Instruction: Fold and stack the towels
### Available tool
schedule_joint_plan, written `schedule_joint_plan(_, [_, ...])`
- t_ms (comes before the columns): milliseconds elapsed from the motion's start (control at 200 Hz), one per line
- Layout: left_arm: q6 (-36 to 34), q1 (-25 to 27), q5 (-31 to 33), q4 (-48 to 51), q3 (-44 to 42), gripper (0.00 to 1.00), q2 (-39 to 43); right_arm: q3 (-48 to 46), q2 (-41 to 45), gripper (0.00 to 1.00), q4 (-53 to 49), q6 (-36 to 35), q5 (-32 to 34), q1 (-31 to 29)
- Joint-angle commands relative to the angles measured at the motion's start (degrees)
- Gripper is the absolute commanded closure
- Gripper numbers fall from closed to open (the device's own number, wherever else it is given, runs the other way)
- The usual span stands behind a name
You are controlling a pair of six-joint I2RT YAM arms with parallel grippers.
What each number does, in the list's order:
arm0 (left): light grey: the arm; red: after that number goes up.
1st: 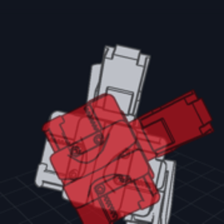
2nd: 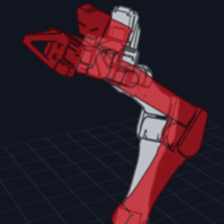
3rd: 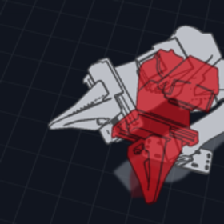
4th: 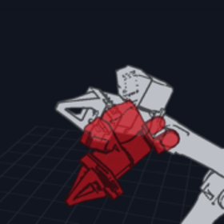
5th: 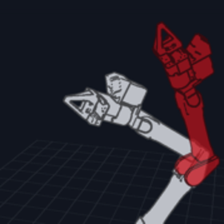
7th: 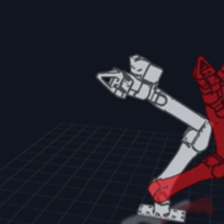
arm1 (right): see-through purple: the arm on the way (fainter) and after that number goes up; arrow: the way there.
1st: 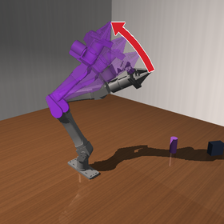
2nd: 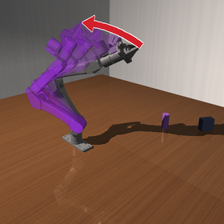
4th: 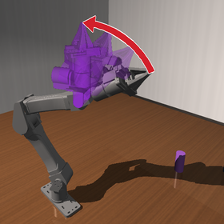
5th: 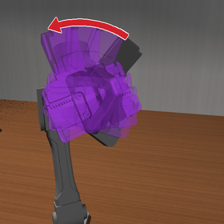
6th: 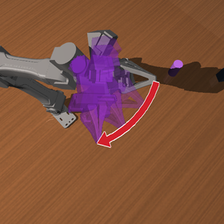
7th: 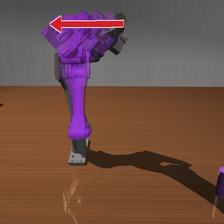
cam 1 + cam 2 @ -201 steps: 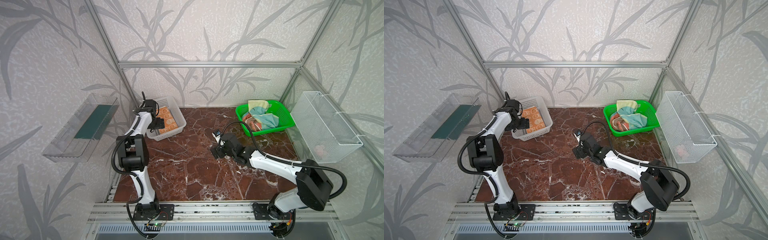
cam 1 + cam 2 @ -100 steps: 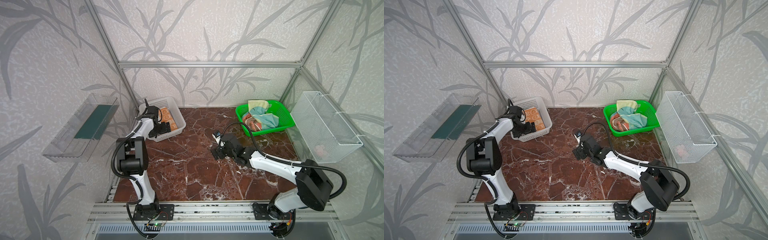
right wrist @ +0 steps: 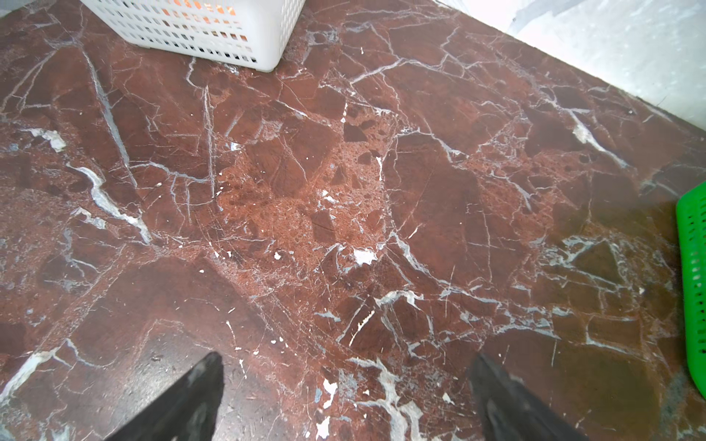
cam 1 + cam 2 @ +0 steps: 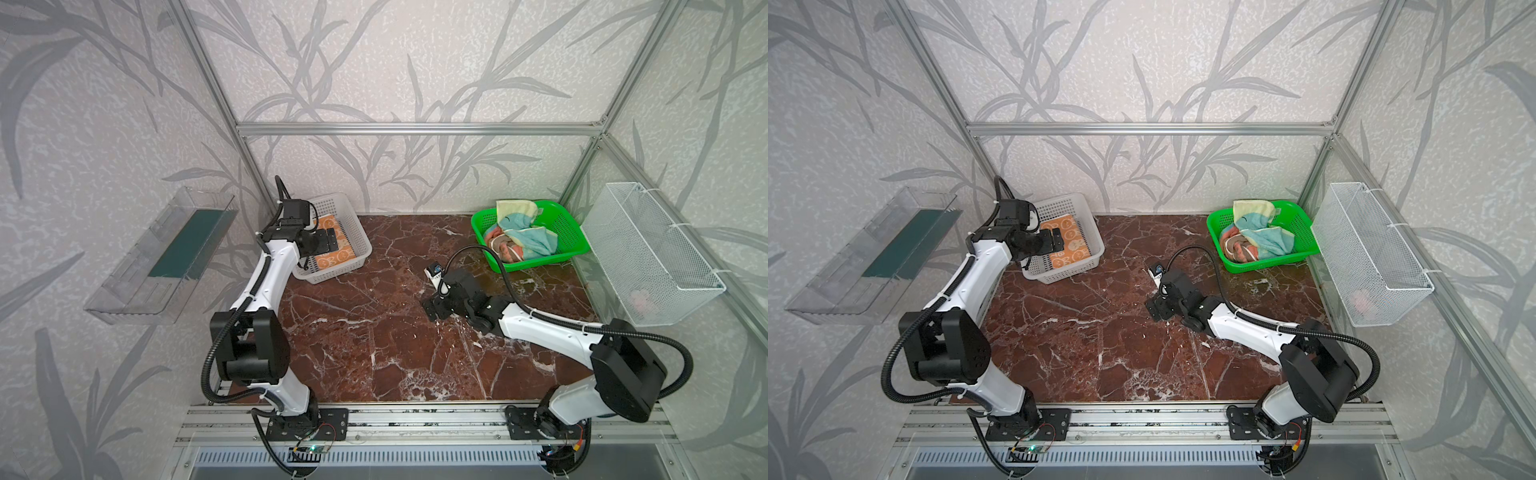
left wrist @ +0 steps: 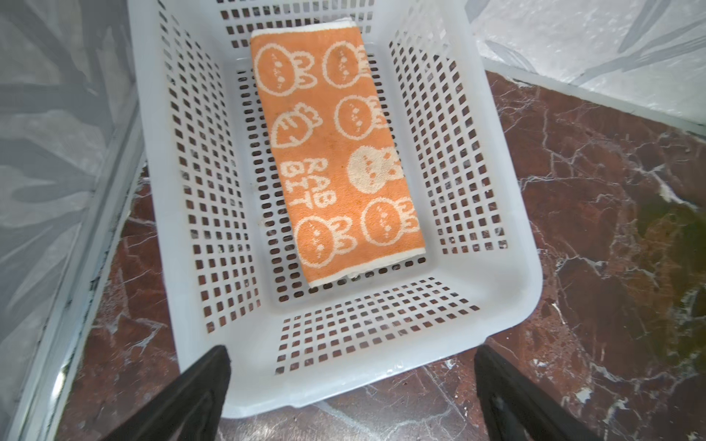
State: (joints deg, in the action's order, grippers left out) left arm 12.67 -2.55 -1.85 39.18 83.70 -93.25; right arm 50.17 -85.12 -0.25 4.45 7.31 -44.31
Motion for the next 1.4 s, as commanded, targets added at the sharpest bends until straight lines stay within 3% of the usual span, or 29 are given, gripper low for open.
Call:
schedule_joint_plan(0, [1.78,-0.05,10.84,3.86,-3.74,0.01,2.48,-1.03,2.24,0.01,1.21,0.16,-0.69,-0.33])
schedule_joint_plan(130, [3.52,-0.15,13.74,2.06,-8.58,0.01,4.59,-1.38,2.67,0.01,1.14,-0.05,-1.24,-0.34])
schedule_joint_plan(330, [5.56,-1.12,13.10,-2.85,-14.11,0.01,6.59,-2.44,3.81,0.01,1.09,-0.01,-1.43,-0.40])
schedule_joint_plan(595, [8.31,-2.69,4.08,-10.18,-17.56,0.01,3.77,-3.74,5.17,0.01,1.23,0.30,-0.87,-0.35])
schedule_joint_plan(895, [8.83,-3.40,0.71,-11.67,-17.52,0.01,1.03,-4.38,6.55,0.01,0.95,0.23,0.11,-0.36])
schedule_joint_plan(1155, [7.25,-3.12,-13.47,-16.70,-16.20,0.01,-3.35,-4.20,7.05,0.01,1.17,0.47,0.29,-0.34])
schedule_joint_plan(1395, [8.33,-0.46,-19.47,-23.40,-15.56,0.01,-6.82,-4.13,7.43,0.01,1.09,0.30,1.71,-0.33])
